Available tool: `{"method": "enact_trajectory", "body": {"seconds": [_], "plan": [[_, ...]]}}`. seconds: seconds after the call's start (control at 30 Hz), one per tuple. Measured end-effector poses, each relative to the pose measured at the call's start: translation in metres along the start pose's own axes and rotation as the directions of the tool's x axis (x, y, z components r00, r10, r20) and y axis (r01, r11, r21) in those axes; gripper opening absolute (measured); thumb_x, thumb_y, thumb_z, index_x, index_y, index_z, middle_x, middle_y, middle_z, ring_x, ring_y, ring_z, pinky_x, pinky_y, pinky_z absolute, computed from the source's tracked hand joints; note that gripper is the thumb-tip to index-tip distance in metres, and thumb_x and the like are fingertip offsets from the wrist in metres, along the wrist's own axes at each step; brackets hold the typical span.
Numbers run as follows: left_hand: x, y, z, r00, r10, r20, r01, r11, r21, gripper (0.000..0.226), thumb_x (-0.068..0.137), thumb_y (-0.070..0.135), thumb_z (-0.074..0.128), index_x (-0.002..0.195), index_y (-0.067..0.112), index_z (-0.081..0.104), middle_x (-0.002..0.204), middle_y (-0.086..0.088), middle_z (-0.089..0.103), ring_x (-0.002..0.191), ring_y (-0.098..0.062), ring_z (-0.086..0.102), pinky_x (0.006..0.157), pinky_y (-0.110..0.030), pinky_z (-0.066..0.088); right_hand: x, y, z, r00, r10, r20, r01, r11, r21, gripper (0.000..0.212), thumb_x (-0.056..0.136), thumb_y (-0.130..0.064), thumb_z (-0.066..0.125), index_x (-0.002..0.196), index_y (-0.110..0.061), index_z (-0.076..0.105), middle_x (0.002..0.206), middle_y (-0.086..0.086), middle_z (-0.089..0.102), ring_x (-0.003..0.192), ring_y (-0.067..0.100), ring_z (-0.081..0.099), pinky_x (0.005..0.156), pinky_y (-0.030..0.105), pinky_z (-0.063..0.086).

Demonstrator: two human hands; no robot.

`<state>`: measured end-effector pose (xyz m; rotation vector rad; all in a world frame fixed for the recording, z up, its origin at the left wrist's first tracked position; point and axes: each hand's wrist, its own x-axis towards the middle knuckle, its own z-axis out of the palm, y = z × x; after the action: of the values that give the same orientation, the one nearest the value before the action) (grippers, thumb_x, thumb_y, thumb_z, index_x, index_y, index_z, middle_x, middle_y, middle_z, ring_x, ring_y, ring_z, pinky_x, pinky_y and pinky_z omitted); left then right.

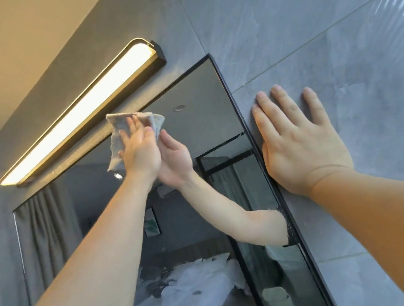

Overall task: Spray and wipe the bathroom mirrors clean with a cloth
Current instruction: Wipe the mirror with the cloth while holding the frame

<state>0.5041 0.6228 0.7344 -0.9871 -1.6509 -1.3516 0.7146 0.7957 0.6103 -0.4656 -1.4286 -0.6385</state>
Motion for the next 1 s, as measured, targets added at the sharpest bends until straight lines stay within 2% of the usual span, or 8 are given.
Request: {"method": "enact_trajectory", "body": {"seconds": [0.1,0.23,0.37,0.5,0.63,0.73,0.83,1.0], "plan": [[-0.019,0.056,0.021,0.969,0.226,0.101,-0.240,0.959,0.154,0.056,0.108,0.041,0.021,0.163,0.030,0.014,0.172,0.008,0.003,0.158,-0.016,-0.007,0.128,-0.052,0.000,0.001,0.000,-0.001,1.000,-0.001,0.025,0.001,1.000,-0.006,0.061,0.097,-0.022,0.035,0.153,-0.001,0.044,0.164,0.015,0.038,0.155,0.036,0.029,0.123,0.064,0.013],[-0.027,0.097,0.024,0.875,0.457,0.160,-0.483,0.796,0.364,0.054,0.108,0.038,0.029,0.161,0.032,0.026,0.168,0.014,0.021,0.156,-0.013,0.014,0.126,-0.055,0.019,0.000,0.001,-0.002,1.000,0.000,0.024,0.000,1.000,0.001,0.063,0.096,-0.023,0.034,0.154,0.000,0.043,0.164,0.015,0.038,0.155,0.036,0.029,0.123,0.064,0.013],[-0.015,0.095,0.007,0.783,0.603,0.153,-0.599,0.663,0.449,0.047,0.108,0.035,0.038,0.155,0.037,0.039,0.158,0.021,0.040,0.139,-0.010,0.039,0.114,-0.036,0.036,0.001,0.001,0.000,1.000,-0.004,0.011,0.004,1.000,-0.007,0.062,0.096,-0.023,0.038,0.153,0.000,0.044,0.164,0.015,0.039,0.154,0.036,0.030,0.123,0.064,0.013],[-0.003,0.088,0.008,0.661,0.733,0.163,-0.675,0.485,0.555,0.046,0.106,0.033,0.044,0.152,0.028,0.047,0.152,0.007,0.049,0.135,-0.018,0.043,0.113,-0.042,0.038,0.000,0.001,0.002,1.000,-0.007,-0.002,0.007,1.000,-0.013,0.061,0.095,-0.022,0.041,0.152,0.000,0.045,0.163,0.015,0.039,0.154,0.037,0.030,0.123,0.065,0.014],[-0.007,0.082,0.030,0.661,0.740,0.124,-0.719,0.577,0.386,0.049,0.106,0.025,0.043,0.154,0.016,0.042,0.153,-0.004,0.041,0.144,-0.024,0.039,0.118,-0.048,0.036,0.000,0.001,0.003,1.000,-0.004,-0.020,0.004,1.000,-0.021,0.059,0.097,-0.022,0.041,0.152,0.000,0.045,0.163,0.015,0.040,0.153,0.037,0.031,0.122,0.064,0.015],[-0.016,0.090,0.047,0.711,0.692,0.128,-0.695,0.661,0.284,0.052,0.109,0.022,0.037,0.160,0.020,0.031,0.166,-0.002,0.024,0.156,-0.026,0.017,0.127,-0.049,0.018,0.000,0.001,0.005,1.000,-0.007,-0.029,0.006,1.000,-0.027,0.059,0.097,-0.022,0.040,0.152,0.000,0.045,0.162,0.015,0.041,0.153,0.037,0.033,0.122,0.065,0.015],[-0.024,0.105,0.057,0.763,0.623,0.175,-0.646,0.718,0.259,0.054,0.110,0.028,0.025,0.164,0.026,0.016,0.172,0.001,0.004,0.159,-0.020,-0.006,0.129,-0.042,-0.003,0.000,0.002,0.005,1.000,-0.009,-0.027,0.008,0.999,-0.033,0.059,0.098,-0.022,0.038,0.152,-0.001,0.045,0.163,0.015,0.040,0.153,0.036,0.032,0.123,0.064,0.014],[-0.023,0.105,0.058,0.785,0.585,0.201,-0.619,0.734,0.280,0.058,0.111,0.035,0.017,0.164,0.023,-0.003,0.172,0.007,-0.008,0.156,-0.012,-0.016,0.128,-0.039,-0.008,-0.001,0.001,0.005,1.000,-0.005,-0.021,0.004,1.000,-0.027,0.059,0.098,-0.023,0.038,0.153,-0.002,0.044,0.164,0.015,0.039,0.154,0.035,0.030,0.123,0.064,0.015]]}}
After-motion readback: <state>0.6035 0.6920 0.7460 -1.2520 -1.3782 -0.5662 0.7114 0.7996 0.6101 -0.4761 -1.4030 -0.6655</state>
